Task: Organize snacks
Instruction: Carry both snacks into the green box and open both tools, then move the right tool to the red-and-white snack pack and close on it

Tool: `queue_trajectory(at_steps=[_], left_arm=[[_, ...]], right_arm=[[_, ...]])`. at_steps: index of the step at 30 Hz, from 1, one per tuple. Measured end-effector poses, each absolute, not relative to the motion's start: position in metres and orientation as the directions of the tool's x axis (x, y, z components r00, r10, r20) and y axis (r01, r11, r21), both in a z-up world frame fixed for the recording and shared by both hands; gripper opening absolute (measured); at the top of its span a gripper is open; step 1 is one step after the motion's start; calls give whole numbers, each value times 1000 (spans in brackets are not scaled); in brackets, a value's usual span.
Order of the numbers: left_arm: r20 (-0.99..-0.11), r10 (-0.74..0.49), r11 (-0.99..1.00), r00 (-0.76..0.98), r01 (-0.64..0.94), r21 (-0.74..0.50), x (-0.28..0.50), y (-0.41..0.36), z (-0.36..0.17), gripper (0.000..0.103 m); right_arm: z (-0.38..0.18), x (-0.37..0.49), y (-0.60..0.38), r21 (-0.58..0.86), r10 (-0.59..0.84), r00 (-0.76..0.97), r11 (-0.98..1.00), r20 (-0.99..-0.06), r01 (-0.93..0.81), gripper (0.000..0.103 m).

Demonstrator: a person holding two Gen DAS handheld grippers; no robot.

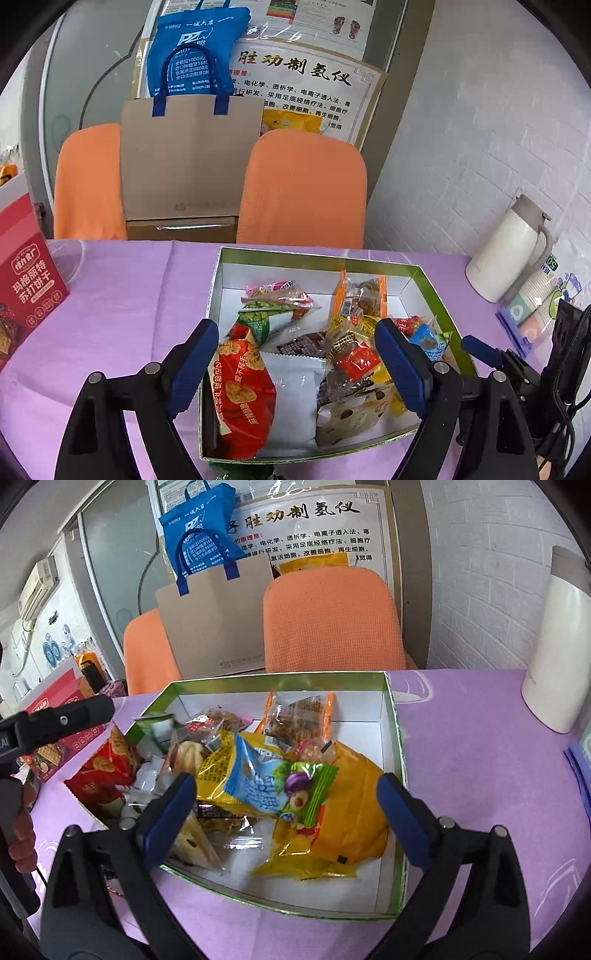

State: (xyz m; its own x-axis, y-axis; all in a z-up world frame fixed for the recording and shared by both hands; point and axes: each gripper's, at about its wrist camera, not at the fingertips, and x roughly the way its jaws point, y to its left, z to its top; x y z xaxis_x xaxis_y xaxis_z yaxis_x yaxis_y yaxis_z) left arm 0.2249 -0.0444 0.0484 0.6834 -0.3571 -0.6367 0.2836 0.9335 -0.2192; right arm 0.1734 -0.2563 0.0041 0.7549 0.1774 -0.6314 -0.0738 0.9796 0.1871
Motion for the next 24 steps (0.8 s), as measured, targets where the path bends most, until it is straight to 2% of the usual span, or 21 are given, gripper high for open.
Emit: queue_trajectory(at_steps=[12, 17, 24], left_arm=[[-634, -312, 948, 707, 281, -153, 168, -30, 64, 89], [-638, -313, 950, 704, 247, -193, 137, -6, 52, 89], [-679, -287, 958, 676, 217, -189, 103, 13, 19, 89]], right_arm=[[35, 129, -248, 191, 201, 773, 976, -602, -106, 99], [32, 105, -238, 183, 215, 759, 975, -614, -129, 99], [14, 81, -222, 164, 209, 737, 977, -643, -134, 100]])
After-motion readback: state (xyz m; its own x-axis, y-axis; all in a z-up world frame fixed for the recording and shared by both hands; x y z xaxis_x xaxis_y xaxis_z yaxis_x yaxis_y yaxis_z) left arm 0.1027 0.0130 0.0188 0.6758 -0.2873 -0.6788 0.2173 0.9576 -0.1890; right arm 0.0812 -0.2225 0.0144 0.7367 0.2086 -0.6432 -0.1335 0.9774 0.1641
